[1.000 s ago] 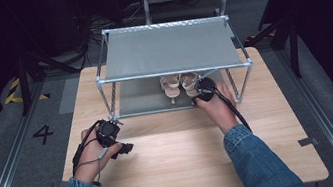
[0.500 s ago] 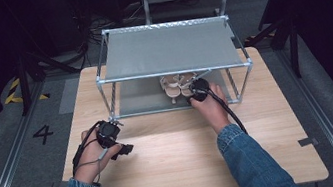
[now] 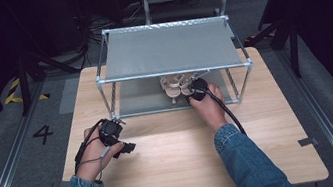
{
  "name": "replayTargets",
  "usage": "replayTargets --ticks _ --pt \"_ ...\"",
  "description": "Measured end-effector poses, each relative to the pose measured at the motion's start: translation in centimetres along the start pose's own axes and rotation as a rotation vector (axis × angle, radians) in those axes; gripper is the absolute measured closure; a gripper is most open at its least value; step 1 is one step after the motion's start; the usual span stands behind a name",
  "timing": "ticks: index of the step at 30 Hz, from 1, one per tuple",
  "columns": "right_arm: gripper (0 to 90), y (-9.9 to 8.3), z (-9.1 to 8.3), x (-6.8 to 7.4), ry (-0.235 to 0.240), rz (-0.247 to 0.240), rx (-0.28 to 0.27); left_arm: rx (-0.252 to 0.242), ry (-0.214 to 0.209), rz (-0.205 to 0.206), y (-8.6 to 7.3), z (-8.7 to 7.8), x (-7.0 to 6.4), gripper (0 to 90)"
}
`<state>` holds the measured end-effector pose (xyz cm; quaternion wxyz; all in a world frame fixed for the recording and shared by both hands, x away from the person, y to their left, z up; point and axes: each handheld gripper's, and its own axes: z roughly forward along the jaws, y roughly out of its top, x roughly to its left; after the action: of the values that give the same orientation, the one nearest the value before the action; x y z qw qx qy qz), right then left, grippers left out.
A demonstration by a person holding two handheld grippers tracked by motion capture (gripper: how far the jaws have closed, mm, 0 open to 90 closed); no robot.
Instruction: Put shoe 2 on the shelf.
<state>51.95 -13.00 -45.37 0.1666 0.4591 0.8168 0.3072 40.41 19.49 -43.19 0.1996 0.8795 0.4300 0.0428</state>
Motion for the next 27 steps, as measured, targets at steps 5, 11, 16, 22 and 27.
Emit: replayTargets --ticks 5,11,16,22,27 --pt "57.3 -0.5 -1.3 0.1 -0.005 -0.02 -0.017 -0.002 -0.003 -0.003 0.1 0.0 0.0 25.4" --pt "48.3 -1.9 -5.0 -0.2 -0.009 0.015 -0.043 -0.013 0.005 0.0 0.0 -0.3 0.0 25.4" --pt "45.5 -3.0 -7.9 -0.8 0.008 0.017 -0.054 -0.018 0.012 -0.004 -0.3 -0.6 0.1 25.4" --pt "44.2 -4.3 -10.8 -1.4 0.022 0.008 -0.039 -0.03 0.019 -0.009 -0.6 -0.9 0.2 25.1" --pt "44.2 -6.2 -13.0 -2.3 0.02 -0.014 -0.011 -0.03 0.024 -0.015 -1.2 -1.2 0.2 24.5"
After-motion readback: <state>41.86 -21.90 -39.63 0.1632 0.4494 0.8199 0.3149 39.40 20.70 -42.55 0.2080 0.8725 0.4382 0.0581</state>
